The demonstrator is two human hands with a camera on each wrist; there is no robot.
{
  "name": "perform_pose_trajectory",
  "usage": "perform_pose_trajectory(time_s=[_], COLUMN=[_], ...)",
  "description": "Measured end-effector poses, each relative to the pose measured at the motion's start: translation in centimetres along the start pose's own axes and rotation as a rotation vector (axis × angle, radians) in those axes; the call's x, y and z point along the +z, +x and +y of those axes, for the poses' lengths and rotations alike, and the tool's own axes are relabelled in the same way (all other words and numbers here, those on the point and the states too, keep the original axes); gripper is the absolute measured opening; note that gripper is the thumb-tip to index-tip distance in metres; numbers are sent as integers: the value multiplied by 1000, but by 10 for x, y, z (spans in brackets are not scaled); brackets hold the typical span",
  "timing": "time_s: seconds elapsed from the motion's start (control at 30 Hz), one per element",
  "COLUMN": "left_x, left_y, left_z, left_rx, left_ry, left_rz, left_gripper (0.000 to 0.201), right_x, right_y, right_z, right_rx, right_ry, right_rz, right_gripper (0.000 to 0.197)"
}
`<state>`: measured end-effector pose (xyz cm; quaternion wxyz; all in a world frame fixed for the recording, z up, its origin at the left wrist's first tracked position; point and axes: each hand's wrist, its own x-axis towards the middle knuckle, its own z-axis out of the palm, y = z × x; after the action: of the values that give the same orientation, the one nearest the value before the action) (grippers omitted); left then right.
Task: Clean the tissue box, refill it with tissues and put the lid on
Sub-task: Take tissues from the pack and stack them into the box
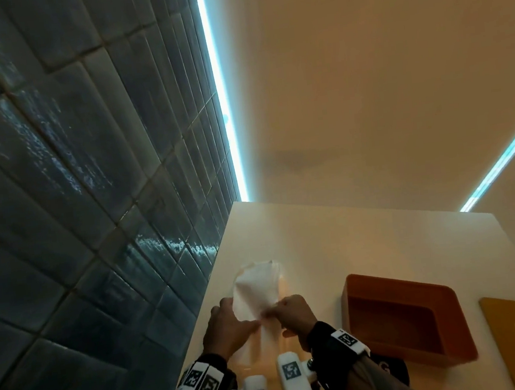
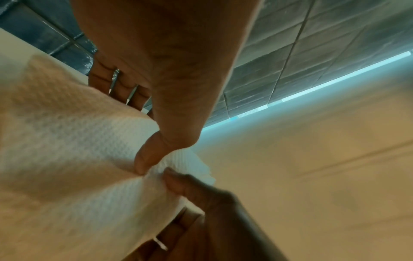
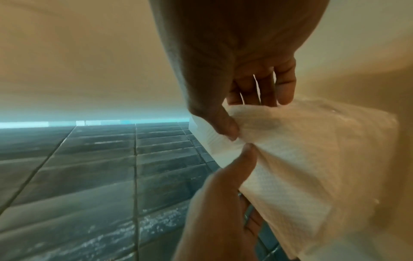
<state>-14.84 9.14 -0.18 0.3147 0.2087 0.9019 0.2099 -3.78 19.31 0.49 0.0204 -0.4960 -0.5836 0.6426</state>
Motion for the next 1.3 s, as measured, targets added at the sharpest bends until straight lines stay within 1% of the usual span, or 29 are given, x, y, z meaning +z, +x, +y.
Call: perform_pose_trajectory(time_s=[0.03, 0.07, 0.13, 0.17, 0.23, 0.3, 0.33, 0.37, 0.43, 0.47, 0.53, 0.63, 0.77, 0.8, 0.87, 0.93, 1.03, 1.13, 1.17, 1.23, 1.27, 1.3], left_x=[-3, -5, -11, -13, -17, -21, -23, -24, -26, -26, -28, -29, -29, -30, -30, -31, -30, -27, -26, -20, -18, -16], left_y=[2, 3, 5, 6, 9, 12, 15, 16, 17, 16, 16, 14, 10, 8, 9, 7, 5, 4, 3, 1, 1, 0], left_z=[-3, -5, -7, -8, -7, -5, -5, -4, -4, -3, -1, 1, 0, 2, 4, 8, 12, 16, 17, 21, 21, 22], left_rx=[-6, -10, -21, -32, -51, -60, -72, -105, -156, -161, -156, -173, -194, -203, -225, -241, -247, -224, -217, -191, -183, -181], left_ry=[-60, -125, -212, -236, -274, -320, -372, -441, -575, -614, -635, -677, -822, -854, -902, -943, -1007, -1005, -994, -957, -948, -961], left_rz=[-11, -18, -29, -39, -76, -121, -148, -184, -254, -281, -335, -398, -498, -516, -556, -594, -612, -591, -584, -553, -528, -524], left_gripper=[82, 81, 78, 77, 76, 67, 63, 62, 61, 59, 56, 47, 43, 41, 43, 45, 35, 30, 29, 33, 36, 38], right_x=[-2, -4, -6, -8, -13, -20, -24, -27, -29, -29, -28, -29, -28, -26, -23, -24, -28, -29, -29, -28, -28, -28], right_y=[1, 0, -1, -2, -3, -5, -6, -6, -3, -1, -1, -3, -9, -9, -9, -10, -11, -10, -12, -16, -18, -21], right_z=[-1, -3, -6, -7, -8, -8, -8, -7, -4, -3, -2, 0, 0, 0, 3, 6, 7, 3, 0, -5, -5, -4], right_rx=[12, 18, 46, 63, 87, 109, 116, 124, 139, 144, 154, 150, 154, 151, 141, 135, 161, 209, 208, 162, 140, 122], right_ry=[43, 80, 165, 215, 309, 376, 396, 410, 409, 395, 371, 371, 430, 417, 369, 353, 362, 355, 336, 314, 345, 372], right_rz=[-30, -55, -78, -90, -119, -168, -186, -195, -187, -183, -177, -182, -232, -220, -194, -204, -263, -340, -379, -400, -396, -396], right_gripper=[14, 13, 24, 25, 19, 8, 6, 8, 24, 33, 38, 36, 18, 22, 39, 50, 56, 69, 68, 49, 39, 34])
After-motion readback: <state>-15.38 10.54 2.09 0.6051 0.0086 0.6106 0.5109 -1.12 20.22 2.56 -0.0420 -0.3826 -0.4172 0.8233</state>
